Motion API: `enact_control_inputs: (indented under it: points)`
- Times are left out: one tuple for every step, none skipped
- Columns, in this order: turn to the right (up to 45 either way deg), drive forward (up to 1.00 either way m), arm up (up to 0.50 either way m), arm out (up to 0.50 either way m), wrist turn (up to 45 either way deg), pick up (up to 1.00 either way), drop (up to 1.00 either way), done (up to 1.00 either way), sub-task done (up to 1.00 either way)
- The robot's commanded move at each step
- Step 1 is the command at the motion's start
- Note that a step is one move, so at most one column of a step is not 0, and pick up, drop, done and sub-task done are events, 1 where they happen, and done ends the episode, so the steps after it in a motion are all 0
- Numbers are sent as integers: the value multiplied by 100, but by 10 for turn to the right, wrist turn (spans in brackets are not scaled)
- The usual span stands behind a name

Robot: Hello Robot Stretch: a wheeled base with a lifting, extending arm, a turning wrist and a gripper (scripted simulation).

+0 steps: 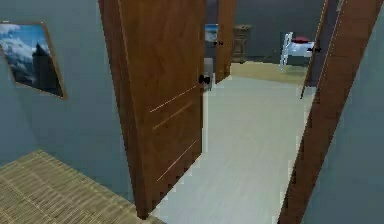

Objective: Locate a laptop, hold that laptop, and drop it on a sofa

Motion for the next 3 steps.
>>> enact_control_inputs:
  points:
    - [-450, 0, 0, 0, 0, 0, 0, 0, 0]
    - [-450, 0, 0, 0, 0, 0, 0, 0, 0]
    - [-450, 0, 0, 0, 0, 0, 0, 0, 0]
